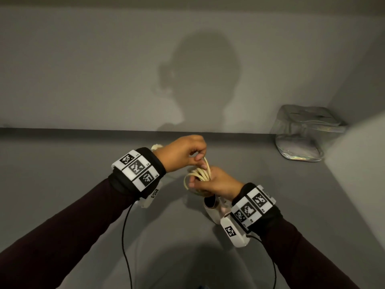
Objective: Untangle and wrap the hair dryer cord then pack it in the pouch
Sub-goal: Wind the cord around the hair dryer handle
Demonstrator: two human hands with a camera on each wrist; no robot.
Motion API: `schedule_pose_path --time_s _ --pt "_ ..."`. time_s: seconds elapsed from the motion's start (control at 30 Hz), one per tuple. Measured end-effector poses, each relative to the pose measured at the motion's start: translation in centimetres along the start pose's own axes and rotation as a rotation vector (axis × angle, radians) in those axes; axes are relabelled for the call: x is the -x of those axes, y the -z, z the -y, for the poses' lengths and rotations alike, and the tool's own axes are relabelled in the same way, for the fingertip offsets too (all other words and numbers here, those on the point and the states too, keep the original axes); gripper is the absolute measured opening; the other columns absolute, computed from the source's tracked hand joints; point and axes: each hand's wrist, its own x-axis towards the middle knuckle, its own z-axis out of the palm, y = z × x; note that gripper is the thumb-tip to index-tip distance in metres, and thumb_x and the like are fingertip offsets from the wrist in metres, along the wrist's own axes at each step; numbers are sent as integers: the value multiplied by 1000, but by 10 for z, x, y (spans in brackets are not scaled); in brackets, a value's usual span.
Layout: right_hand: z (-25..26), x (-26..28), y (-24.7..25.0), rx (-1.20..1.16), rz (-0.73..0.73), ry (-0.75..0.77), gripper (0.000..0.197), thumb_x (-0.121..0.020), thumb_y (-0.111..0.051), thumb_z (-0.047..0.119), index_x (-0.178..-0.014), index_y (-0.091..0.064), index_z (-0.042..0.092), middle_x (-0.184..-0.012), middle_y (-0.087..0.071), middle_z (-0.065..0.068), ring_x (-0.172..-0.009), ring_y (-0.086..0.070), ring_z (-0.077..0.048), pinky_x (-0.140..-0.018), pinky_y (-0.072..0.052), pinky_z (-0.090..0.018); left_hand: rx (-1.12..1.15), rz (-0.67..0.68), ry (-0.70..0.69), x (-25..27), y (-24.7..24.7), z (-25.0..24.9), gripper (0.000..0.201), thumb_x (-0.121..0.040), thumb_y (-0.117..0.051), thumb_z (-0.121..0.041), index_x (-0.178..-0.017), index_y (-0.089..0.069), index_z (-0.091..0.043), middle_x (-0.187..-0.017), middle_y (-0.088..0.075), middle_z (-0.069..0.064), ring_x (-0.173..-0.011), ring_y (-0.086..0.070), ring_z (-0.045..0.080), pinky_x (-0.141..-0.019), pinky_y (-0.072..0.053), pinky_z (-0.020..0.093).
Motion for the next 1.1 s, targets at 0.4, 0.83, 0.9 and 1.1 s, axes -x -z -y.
schedule_pose_path --time_s 0.4,0.83,0.9,1.1 --pt "6 -2 11 -348 -184 -12 71 -88 -14 64 -44 -38 14 -31 -26 5 -24 -17 -7 -35 -11 -15 297 -191 267 26 -50 6 90 -59 -22 -88 -100 -58 -16 -90 -46 -6 -88 -44 3 -83 -34 11" --pt "0 -5 7 -438 -526 64 48 -96 -28 42 -65 -47 11 -33 -43 -1 -26 -40 -14 -32 -33 -20 1106 -571 419 18 -77 -21 20 -87 -50 -20 -69 -51 -12 -33 -37 -10 -30 -29 3 -35 -27 15" --pt "3 -3 19 -499 -496 68 30 -97 -34 27 -79 -52 11 -44 -58 -2 -40 -58 -17 -42 -47 -26 1137 -521 413 17 -71 -14 27 -84 -52 -32 -64 -46 -14 -34 -32 -12 -30 -24 4 -34 -23 13" --pt "18 7 83 -838 -355 33 45 -46 -83 14 -79 -54 3 -56 -62 -4 -41 -55 -10 -43 -50 -21 1241 -427 428 25 -59 -3 31 -88 -44 -29 -60 -43 -17 -38 -30 -10 -30 -23 4 -34 -22 13"
